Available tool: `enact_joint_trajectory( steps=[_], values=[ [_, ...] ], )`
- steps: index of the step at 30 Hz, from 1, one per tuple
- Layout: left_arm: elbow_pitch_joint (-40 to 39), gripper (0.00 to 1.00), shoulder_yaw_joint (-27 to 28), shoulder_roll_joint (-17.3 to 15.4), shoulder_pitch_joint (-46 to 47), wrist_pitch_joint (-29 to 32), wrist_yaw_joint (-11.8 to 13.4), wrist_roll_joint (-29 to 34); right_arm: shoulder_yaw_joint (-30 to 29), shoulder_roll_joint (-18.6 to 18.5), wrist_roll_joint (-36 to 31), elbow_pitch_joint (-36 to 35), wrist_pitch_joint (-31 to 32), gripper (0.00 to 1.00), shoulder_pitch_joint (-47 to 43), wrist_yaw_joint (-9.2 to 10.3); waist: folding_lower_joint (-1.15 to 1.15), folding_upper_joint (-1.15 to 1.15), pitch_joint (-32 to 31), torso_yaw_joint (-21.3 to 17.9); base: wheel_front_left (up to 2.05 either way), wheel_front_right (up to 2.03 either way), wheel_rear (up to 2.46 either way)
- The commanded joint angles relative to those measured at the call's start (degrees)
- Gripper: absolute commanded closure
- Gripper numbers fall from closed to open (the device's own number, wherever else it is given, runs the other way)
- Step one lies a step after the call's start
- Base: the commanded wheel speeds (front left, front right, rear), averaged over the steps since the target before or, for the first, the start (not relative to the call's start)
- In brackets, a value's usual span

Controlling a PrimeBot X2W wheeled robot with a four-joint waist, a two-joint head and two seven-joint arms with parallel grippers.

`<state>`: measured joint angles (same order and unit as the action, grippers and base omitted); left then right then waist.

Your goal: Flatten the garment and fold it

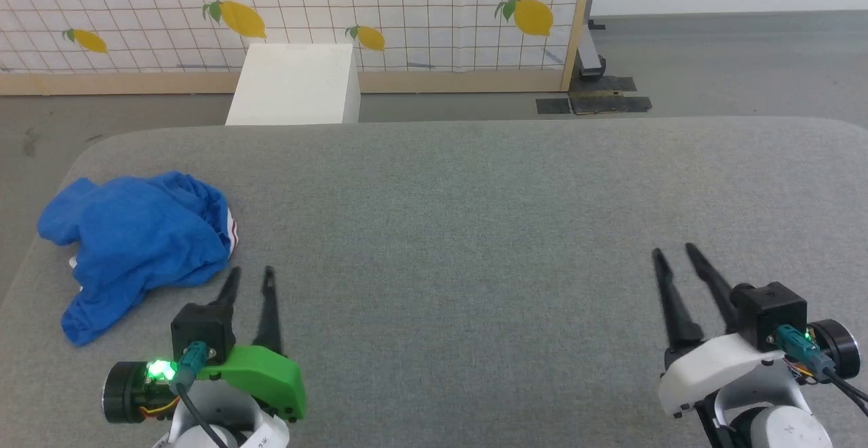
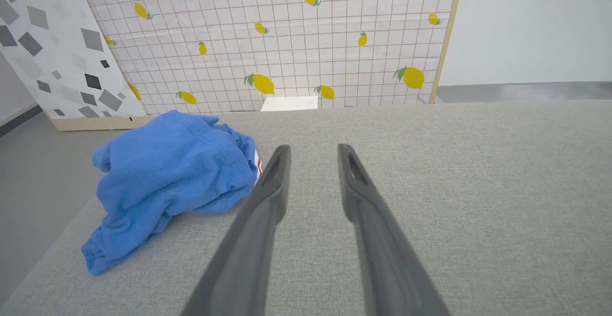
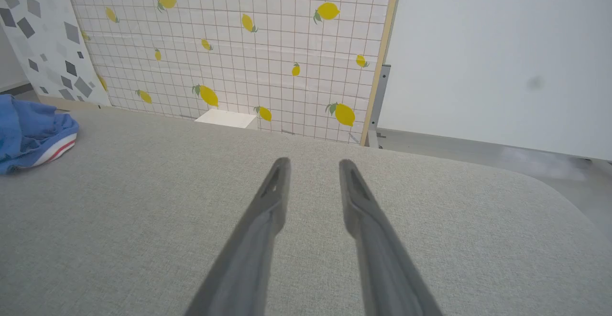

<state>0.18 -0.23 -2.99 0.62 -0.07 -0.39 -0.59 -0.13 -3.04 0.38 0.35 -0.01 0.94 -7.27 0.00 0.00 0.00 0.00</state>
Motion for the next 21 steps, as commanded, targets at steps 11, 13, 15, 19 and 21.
enact_joint_trajectory(
  steps=[11,13,15,19,21],
  values=[
    [0.8,0.00,-0.6,0.0,0.0,-1.0,0.0,-0.9,0.0,0.0,1.4,1.2,-1.0,0.00,-0.2,-0.02,0.00,0.00,0.0,0.1,0.00,0.00,0.00],
    [1.0,0.00,-0.7,0.0,0.0,-1.2,0.1,-1.1,-0.1,0.0,1.6,1.5,-1.3,0.00,-0.3,-0.02,0.00,0.00,0.0,0.1,0.00,0.00,0.00],
    [1.2,0.00,-0.8,0.0,-0.1,-1.5,0.1,-1.3,-0.2,0.0,1.9,1.7,-1.5,0.00,-0.3,-0.02,0.00,0.00,0.0,0.1,0.00,0.00,0.00],
    [1.5,0.00,-1.0,0.0,-0.1,-2.0,0.1,-1.7,-0.4,0.0,2.4,2.1,-2.0,0.00,-0.4,-0.03,0.00,0.00,0.0,0.2,0.00,0.00,0.00],
    [1.7,0.00,-1.0,0.0,-0.1,-2.2,0.1,-1.9,-0.5,0.0,2.7,2.3,-2.2,0.00,-0.5,-0.03,0.00,0.00,0.0,0.2,0.00,0.00,0.00]
  ],
)
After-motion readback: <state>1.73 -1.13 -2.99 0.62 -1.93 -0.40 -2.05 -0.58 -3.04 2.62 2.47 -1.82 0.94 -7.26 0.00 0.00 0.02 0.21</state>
